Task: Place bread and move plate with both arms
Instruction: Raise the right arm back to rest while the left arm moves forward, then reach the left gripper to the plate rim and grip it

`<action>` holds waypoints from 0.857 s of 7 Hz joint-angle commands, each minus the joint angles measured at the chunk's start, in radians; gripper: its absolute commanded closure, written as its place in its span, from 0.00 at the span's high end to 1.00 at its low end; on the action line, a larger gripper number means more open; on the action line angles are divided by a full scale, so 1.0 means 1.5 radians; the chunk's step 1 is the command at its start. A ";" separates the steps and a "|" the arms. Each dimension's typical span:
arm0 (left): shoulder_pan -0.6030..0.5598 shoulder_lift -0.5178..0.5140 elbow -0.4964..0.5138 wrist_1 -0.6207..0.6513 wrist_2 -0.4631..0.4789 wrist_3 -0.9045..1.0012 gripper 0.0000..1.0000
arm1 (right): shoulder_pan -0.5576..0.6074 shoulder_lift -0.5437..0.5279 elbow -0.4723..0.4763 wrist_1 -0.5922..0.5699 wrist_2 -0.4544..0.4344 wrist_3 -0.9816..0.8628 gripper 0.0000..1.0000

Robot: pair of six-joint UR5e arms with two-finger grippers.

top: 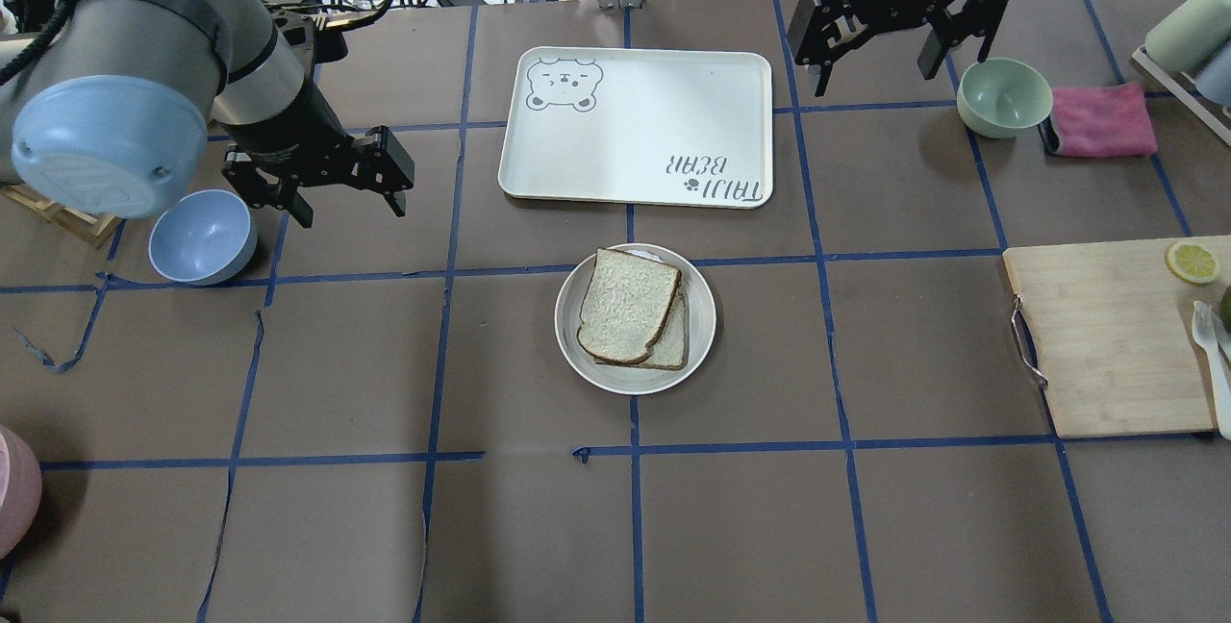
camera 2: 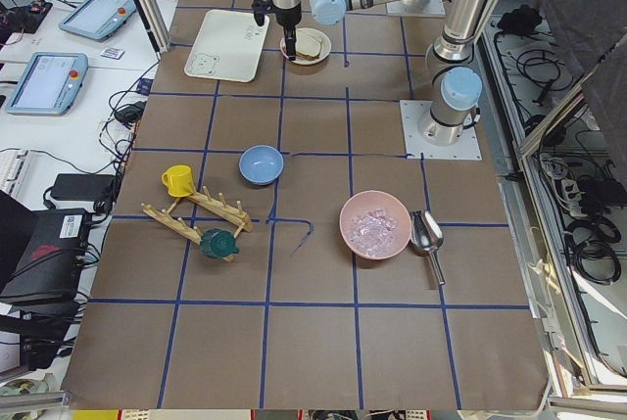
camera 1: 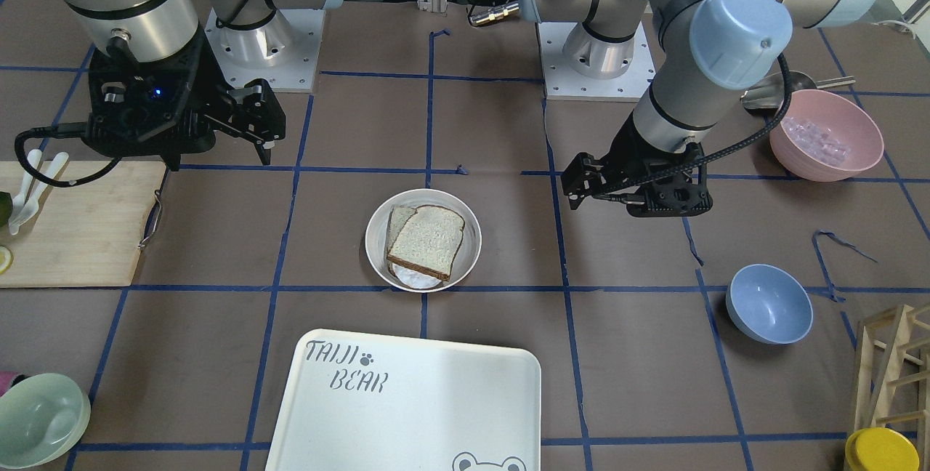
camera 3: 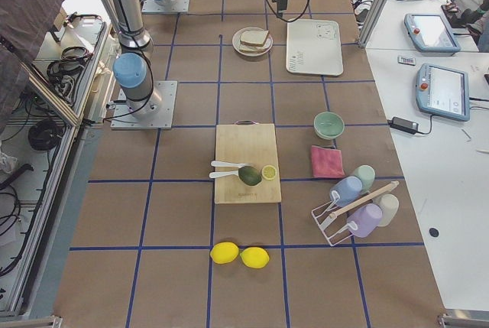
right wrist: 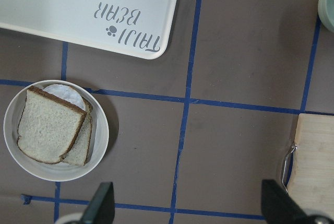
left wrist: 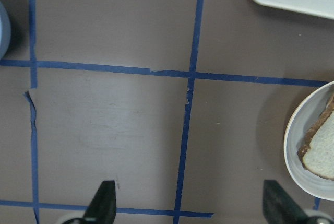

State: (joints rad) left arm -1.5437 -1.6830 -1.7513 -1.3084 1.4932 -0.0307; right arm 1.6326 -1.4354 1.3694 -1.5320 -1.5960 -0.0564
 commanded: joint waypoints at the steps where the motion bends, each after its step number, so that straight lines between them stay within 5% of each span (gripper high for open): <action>1: -0.037 -0.033 -0.064 0.125 -0.023 -0.003 0.88 | 0.001 -0.008 0.010 -0.037 0.011 0.006 1.00; 2: -0.056 -0.045 -0.086 0.161 -0.046 -0.002 0.87 | 0.001 -0.007 0.010 -0.037 0.011 0.006 1.00; 3: -0.073 -0.063 -0.087 0.174 -0.047 0.002 0.65 | 0.001 -0.006 0.012 -0.038 0.010 0.005 1.00; 6: -0.112 -0.111 -0.088 0.206 -0.059 -0.001 0.64 | 0.000 -0.007 0.010 -0.038 0.008 0.006 1.00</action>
State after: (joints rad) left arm -1.6984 -1.8168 -1.8816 -1.0183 1.4187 -0.0322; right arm 1.6335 -1.4463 1.3846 -1.5890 -1.5819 -0.0481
